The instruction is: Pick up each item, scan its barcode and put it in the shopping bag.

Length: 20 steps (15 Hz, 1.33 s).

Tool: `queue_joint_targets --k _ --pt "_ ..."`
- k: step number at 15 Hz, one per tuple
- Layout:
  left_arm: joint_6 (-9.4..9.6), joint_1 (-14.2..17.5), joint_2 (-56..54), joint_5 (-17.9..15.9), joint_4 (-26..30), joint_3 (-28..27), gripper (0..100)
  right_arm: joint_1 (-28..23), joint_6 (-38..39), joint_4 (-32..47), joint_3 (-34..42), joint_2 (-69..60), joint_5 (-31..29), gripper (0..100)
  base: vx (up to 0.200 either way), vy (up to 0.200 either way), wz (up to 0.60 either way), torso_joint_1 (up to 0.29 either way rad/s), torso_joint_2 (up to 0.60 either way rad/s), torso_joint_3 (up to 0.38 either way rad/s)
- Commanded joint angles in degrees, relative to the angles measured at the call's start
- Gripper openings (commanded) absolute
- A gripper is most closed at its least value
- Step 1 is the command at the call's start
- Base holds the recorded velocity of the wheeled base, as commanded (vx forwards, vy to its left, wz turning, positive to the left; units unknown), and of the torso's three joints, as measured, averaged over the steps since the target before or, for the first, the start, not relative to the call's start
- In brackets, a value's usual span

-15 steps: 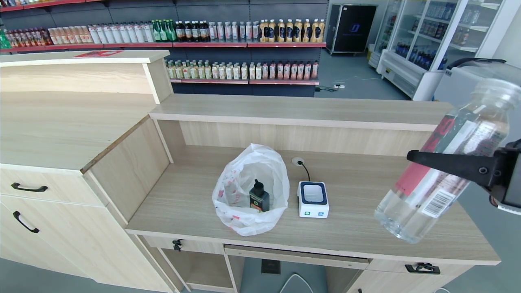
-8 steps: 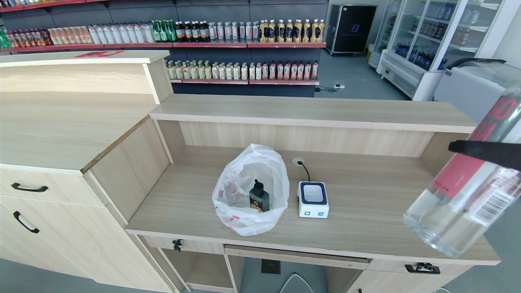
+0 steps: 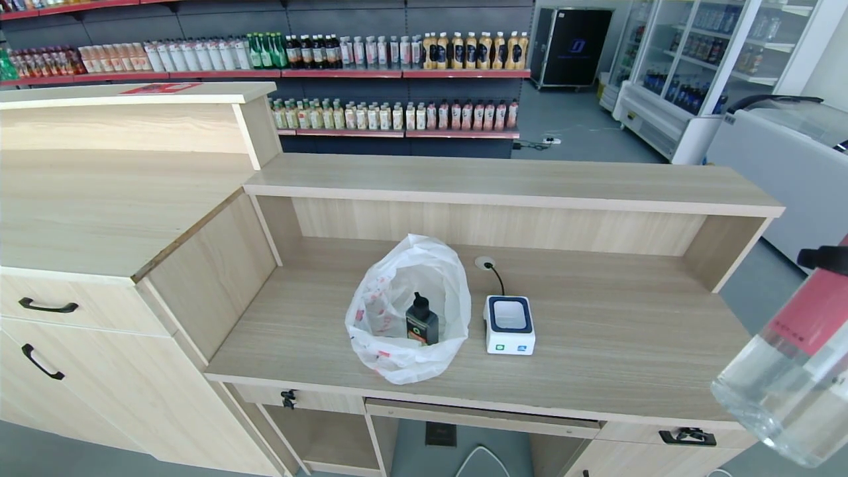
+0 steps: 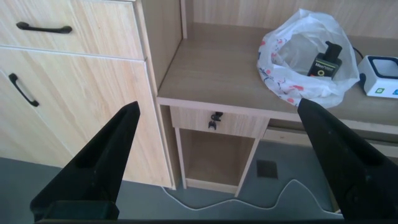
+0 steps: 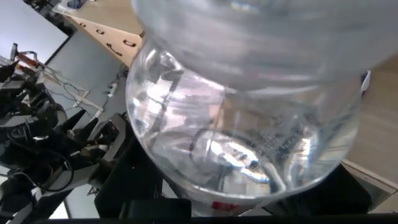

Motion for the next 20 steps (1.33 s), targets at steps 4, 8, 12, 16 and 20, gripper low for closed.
queue_joint_targets --k 4,8,12,16,20 --pt "-0.02 0.1 0.0 0.0 0.0 0.0 100 1.6 2.4 -0.6 -2.4 -0.1 -0.9 0 0.000 0.000 0.00 0.000 0.00 0.000" --pt "-0.02 0.1 0.0 0.0 0.0 0.0 100 2.9 4.4 -0.6 -3.6 1.2 -0.9 0 0.000 0.000 0.00 0.000 0.00 0.000" --pt "-0.02 0.1 0.0 0.0 0.0 0.0 100 2.9 4.6 -0.6 -3.6 1.0 -0.9 0 0.000 0.000 0.00 0.000 0.00 0.000" --pt "-0.02 0.0 0.0 0.0 0.0 0.0 100 3.0 4.6 -0.5 -3.2 0.6 -0.9 0 0.000 0.000 0.00 0.000 0.00 0.000" --pt "-0.02 0.1 0.0 0.0 0.0 0.0 100 3.0 5.4 -0.4 -3.1 0.5 -0.9 0 0.000 0.000 0.00 0.000 0.00 0.000"
